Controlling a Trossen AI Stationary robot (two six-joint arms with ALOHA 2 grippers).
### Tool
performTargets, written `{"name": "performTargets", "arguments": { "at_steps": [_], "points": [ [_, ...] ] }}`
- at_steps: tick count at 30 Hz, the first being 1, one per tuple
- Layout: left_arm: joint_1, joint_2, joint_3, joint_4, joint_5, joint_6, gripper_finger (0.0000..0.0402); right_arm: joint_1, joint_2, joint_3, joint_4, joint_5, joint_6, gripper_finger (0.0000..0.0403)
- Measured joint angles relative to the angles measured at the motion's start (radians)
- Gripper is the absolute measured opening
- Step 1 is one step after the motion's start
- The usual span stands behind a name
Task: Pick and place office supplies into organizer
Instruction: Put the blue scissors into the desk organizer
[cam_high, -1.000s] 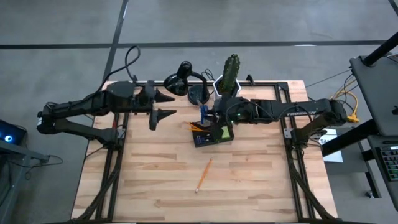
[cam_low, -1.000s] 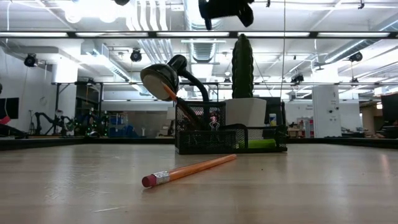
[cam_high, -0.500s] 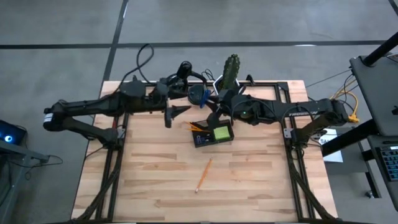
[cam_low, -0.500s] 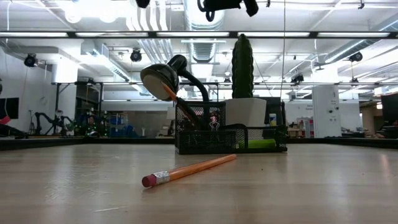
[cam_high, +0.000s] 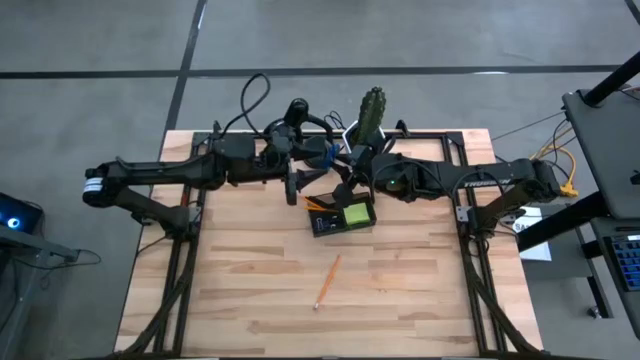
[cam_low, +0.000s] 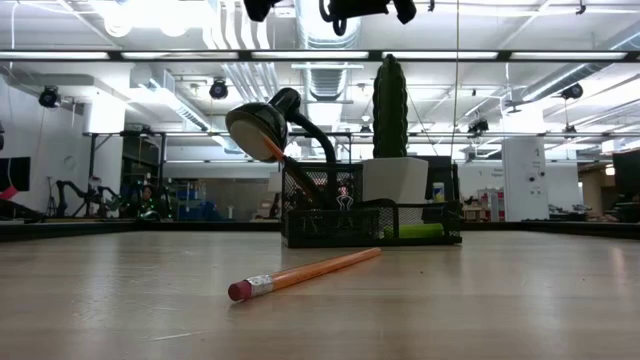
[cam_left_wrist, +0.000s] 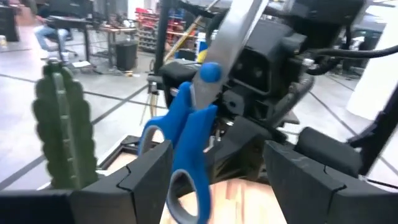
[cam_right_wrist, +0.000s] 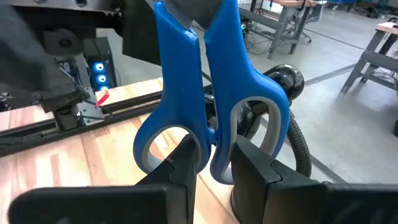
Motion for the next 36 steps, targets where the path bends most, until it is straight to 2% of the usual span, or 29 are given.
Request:
{"name": "performTargets", "arguments": {
  "at_steps": [6, 14, 27, 36],
  "points": [
    [-0.001, -0.011, 0.0, -0.02, 0.062, 0.001, 0.0235, -0.002, -0.01, 0.0, 0.01, 0.004, 0.028, 0.0062],
    [-0.002, -0.002, 0.0, -0.064, 0.058, 0.063, 0.0235, -0.007, -0.016, 0.009, 0.056, 0.03, 0.076, 0.0062],
    [-0.002, 0.014, 0.0, -0.064, -0.118, 0.18, 0.0235, -0.01, -0.027, 0.011, 0.085, 0.031, 0.126, 0.0062],
    [-0.01, 0.034, 0.0, 0.002, -0.123, 0.184, 0.0235, -0.012, -0.024, 0.011, 0.084, 0.031, 0.126, 0.0062]
  ]
}}
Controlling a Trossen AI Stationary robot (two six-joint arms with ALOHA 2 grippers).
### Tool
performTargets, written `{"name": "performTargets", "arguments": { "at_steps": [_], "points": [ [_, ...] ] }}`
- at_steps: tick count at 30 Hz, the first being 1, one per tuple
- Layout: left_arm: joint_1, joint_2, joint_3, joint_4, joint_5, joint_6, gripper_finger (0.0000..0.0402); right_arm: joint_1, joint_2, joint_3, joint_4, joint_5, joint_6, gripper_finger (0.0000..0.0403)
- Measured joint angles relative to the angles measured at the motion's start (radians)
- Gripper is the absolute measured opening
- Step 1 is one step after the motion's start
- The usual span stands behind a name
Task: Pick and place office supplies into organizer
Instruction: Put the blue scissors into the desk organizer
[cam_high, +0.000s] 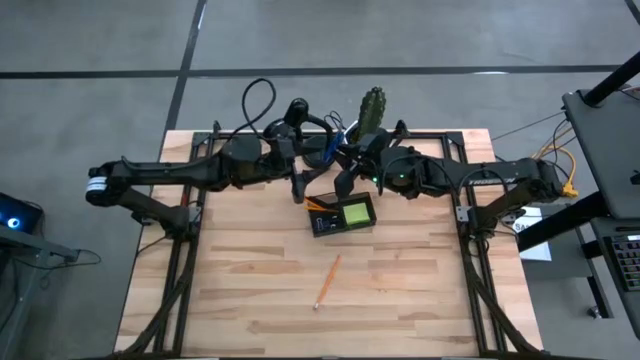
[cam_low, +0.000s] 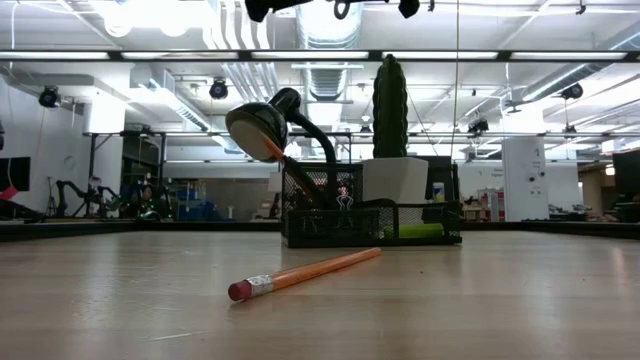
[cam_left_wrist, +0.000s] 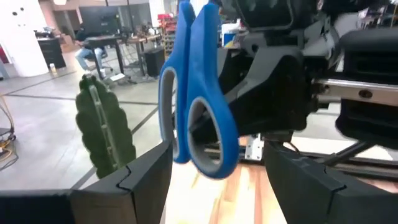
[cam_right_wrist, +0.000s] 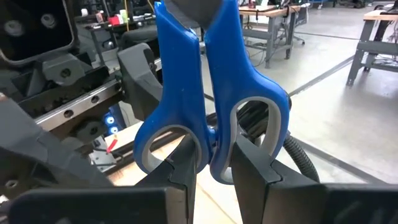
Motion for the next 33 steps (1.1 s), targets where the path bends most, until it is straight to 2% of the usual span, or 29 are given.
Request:
{"name": "performTargets", "arguments": {
  "at_steps": [15, 33],
  "points": [
    [0.0, 0.033, 0.0, 0.072, -0.024, 0.0, 0.0235, -0.002, 0.005, -0.002, 0.001, 0.007, 0.004, 0.0062],
    [0.001, 0.038, 0.0, 0.071, -0.051, 0.001, 0.0228, -0.002, 0.005, -0.002, 0.037, -0.013, 0.007, 0.0062]
  ]
}}
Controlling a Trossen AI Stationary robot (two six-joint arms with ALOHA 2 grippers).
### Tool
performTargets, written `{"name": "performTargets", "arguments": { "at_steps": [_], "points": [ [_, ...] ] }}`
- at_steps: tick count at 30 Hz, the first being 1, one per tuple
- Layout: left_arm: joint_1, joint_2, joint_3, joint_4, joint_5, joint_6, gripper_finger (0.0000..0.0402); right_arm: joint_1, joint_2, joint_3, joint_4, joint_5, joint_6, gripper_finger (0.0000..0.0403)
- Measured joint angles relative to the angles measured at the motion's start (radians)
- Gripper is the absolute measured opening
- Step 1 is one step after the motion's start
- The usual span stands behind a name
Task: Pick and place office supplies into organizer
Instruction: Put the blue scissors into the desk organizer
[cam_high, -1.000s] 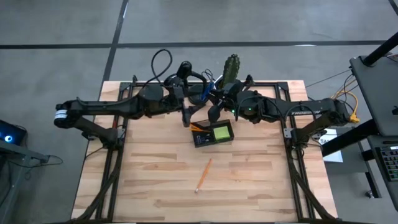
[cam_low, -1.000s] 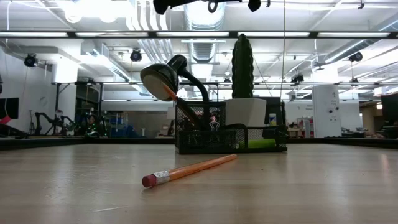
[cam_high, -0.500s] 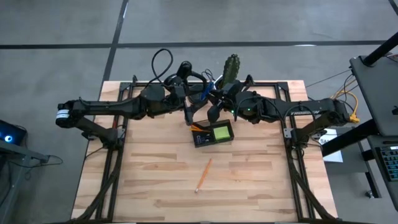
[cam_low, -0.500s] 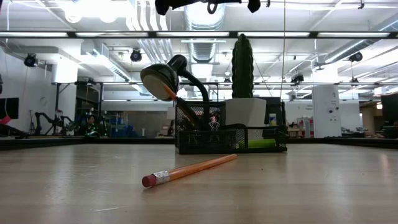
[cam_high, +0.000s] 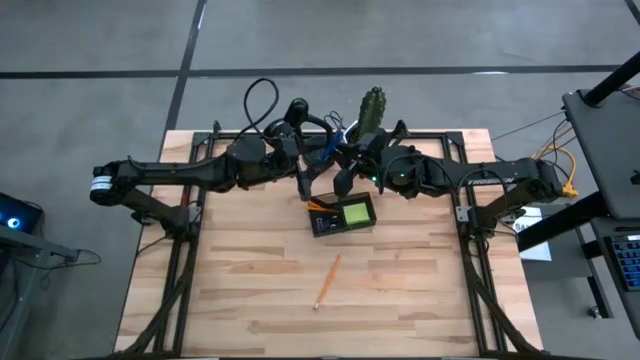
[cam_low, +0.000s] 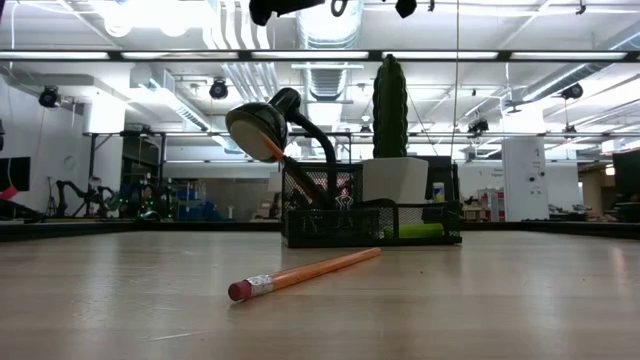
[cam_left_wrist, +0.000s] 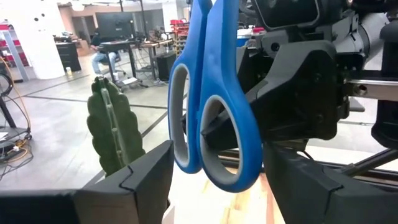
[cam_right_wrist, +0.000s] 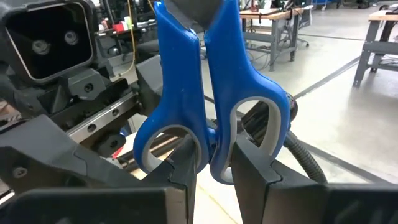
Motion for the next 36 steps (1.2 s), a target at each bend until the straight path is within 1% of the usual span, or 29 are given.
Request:
{"name": "performTargets", "arguments": {
  "at_steps": [4, 14, 20, 25, 34, 36],
  "points": [
    [0.0, 0.0, 0.0, 0.001, 0.0, 0.0, 0.0194, 0.0, 0.0, 0.0, 0.0, -0.002, -0.002, 0.0062],
    [-0.001, 0.002, 0.0, 0.0, -0.006, 0.002, 0.0082, 0.0, 0.0, 0.0, -0.002, -0.011, 0.003, 0.0062],
    [0.0, 0.002, 0.0, 0.001, -0.01, 0.003, 0.0039, -0.001, -0.002, 0.0, -0.004, -0.019, 0.003, 0.0062],
    [0.0, 0.0, 0.0, 0.001, -0.005, 0.008, 0.002, -0.001, -0.005, 0.0, -0.006, -0.033, 0.003, 0.0059],
    [-0.001, -0.012, 0.0, -0.001, 0.003, 0.01, 0.002, -0.001, -0.009, 0.0, -0.003, -0.046, -0.007, 0.0059],
    [-0.001, -0.017, 0.0, -0.002, 0.006, 0.01, 0.002, -0.001, -0.011, 0.0, -0.002, -0.049, -0.007, 0.0072]
  ]
}}
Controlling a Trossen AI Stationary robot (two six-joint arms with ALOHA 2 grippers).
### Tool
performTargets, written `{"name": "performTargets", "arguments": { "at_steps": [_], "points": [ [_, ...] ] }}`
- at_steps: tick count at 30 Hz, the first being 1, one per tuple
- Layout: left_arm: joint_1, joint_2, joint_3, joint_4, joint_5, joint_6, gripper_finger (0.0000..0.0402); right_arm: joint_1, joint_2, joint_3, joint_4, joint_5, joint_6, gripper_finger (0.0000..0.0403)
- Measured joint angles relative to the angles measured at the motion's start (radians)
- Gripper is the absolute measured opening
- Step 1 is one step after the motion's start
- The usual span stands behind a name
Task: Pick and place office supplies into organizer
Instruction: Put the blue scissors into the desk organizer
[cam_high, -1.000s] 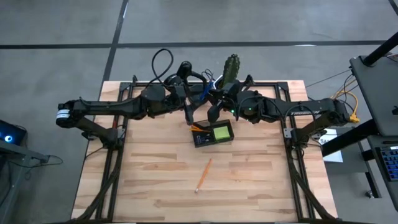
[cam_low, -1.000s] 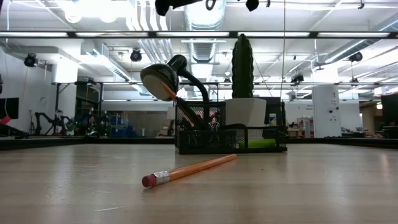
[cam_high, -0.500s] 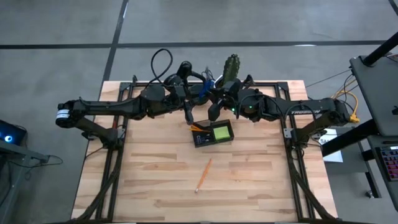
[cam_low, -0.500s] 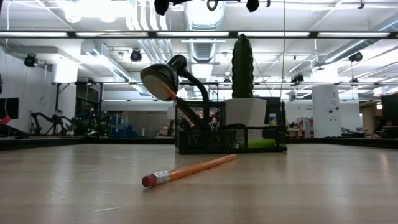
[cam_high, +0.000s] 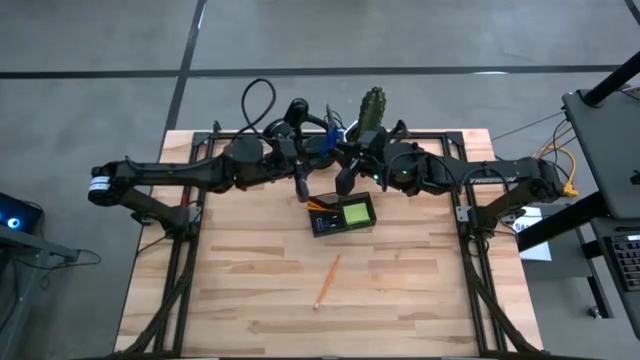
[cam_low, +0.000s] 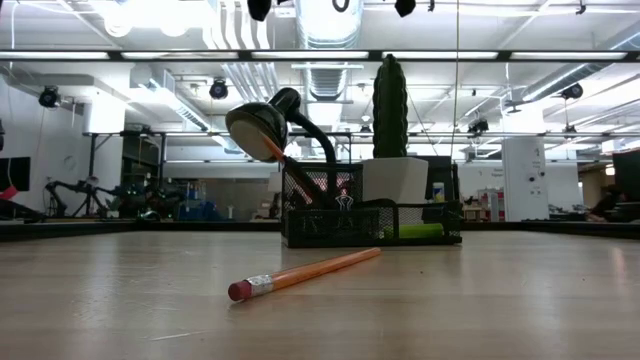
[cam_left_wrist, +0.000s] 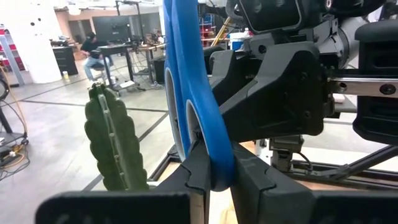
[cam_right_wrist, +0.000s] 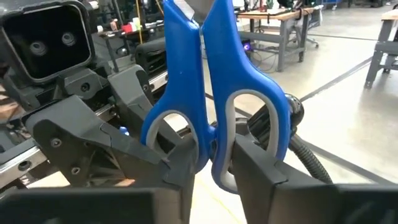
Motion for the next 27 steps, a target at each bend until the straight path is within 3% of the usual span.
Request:
{"name": "performTargets", "arguments": {
  "at_steps": [4, 8, 27],
  "points": [
    [0.0, -0.01, 0.0, 0.001, 0.001, 0.002, 0.0018, 0.001, -0.007, 0.0, -0.001, -0.008, -0.007, 0.0129],
    [0.0, -0.013, 0.0, 0.0, -0.001, 0.014, 0.0018, 0.001, -0.014, 0.0, -0.007, -0.006, -0.008, 0.0158],
    [0.003, -0.022, 0.0, -0.004, -0.075, 0.018, 0.0018, 0.006, -0.036, 0.0, 0.004, -0.06, -0.026, 0.0157]
  ]
}}
